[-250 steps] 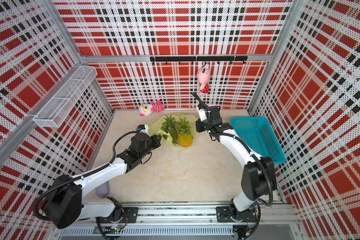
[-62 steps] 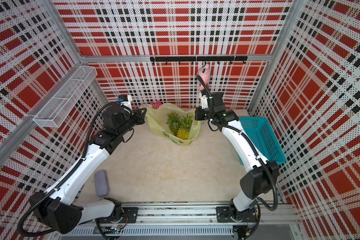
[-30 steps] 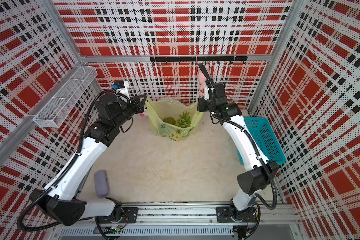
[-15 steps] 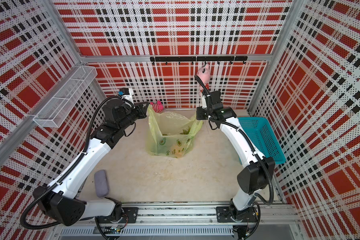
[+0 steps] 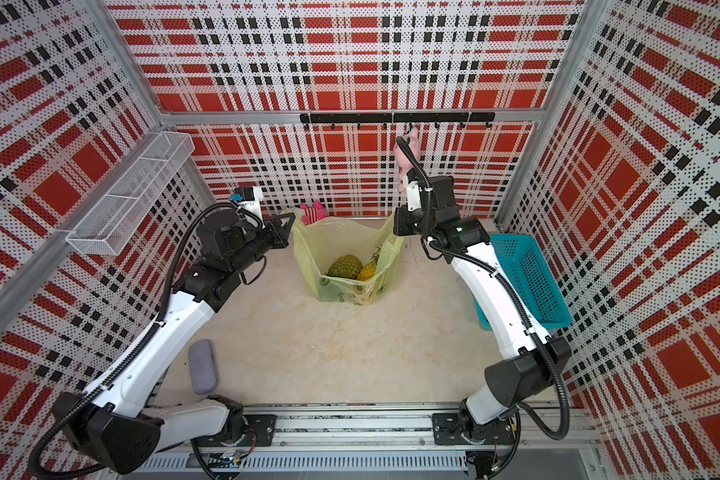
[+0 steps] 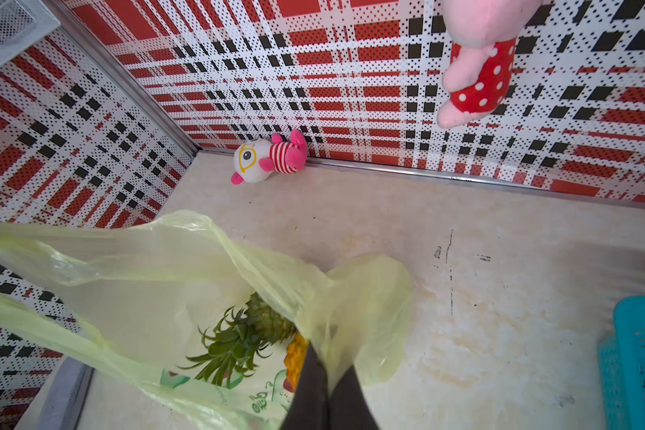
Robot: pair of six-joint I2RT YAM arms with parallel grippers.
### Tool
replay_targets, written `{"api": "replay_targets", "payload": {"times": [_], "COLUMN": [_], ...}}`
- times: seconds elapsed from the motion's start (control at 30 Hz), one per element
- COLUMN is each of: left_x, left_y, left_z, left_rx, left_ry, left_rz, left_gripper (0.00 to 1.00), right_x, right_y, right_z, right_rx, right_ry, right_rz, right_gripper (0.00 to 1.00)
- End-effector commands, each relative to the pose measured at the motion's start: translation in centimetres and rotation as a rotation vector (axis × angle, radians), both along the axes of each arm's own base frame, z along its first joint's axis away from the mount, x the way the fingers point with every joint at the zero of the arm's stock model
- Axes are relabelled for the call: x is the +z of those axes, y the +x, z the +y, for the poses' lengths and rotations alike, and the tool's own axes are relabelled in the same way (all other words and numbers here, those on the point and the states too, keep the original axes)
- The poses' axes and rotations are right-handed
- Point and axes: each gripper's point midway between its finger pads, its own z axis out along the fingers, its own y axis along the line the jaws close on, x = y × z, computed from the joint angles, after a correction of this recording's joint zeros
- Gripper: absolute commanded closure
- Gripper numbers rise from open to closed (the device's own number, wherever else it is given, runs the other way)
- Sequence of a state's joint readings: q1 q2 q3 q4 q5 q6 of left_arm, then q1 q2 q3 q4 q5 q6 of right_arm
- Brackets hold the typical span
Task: Place the pineapple into a plastic bag & tie a knot
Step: Adjust the plastic bag at the center of the board.
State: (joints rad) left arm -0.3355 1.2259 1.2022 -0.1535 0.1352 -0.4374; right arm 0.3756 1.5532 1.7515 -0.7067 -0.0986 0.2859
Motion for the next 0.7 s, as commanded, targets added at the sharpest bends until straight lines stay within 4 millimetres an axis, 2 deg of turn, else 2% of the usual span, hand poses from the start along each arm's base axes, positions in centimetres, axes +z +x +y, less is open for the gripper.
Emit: {"api": "replay_targets", "payload": {"times": [0.0,0.07,0.1,0.13,0.2,0.33,0.4,0.53,0.67], "left_x": [-3.9,-5.5,-5.7,-5.8,-5.5,-4.8,-4.8,-4.9,-4.9], "left_y": [-0.1,-0.3,-0.3,-0.3,-0.3,-0.2,-0.3,-0.6,-0.7], "left_z": [-0.4,-0.9,-1.1,-1.4,-1.6,-1.6,-1.6,-1.5,-1.6], "left_rx": [-0.022,-0.042,-0.053,-0.062,-0.072,-0.077,-0.075,-0.078,-0.081], "left_ry": [0.003,-0.017,-0.025,-0.032,-0.039,-0.039,-0.039,-0.044,-0.047], "left_rz": [0.051,0.07,0.068,0.065,0.051,0.034,0.032,0.029,0.029], "left_gripper": [1.0,1.0,1.0,1.0,1.0,1.0,1.0,1.0,1.0], "right_x": [-3.0,-5.1,-5.6,-5.7,-5.1,-2.5,-2.1,-2.0,-2.4], "right_y": [0.6,1.2,1.5,1.6,1.7,0.7,-0.2,-2.5,-4.1], "right_z": [0.8,0.9,0.9,0.7,0.2,-1.4,-2.3,-3.3,-2.0], "right_rx": [0.013,0.007,0.001,-0.005,-0.015,-0.042,-0.052,-0.049,0.015], "right_ry": [0.016,0.006,0.003,0.007,0.024,0.068,0.095,0.176,0.281], "right_rz": [0.044,0.09,0.101,0.102,0.087,0.018,0.005,0.008,0.028], "right_gripper": [1.0,1.0,1.0,0.95,0.8,0.45,0.35,0.32,0.3]}}
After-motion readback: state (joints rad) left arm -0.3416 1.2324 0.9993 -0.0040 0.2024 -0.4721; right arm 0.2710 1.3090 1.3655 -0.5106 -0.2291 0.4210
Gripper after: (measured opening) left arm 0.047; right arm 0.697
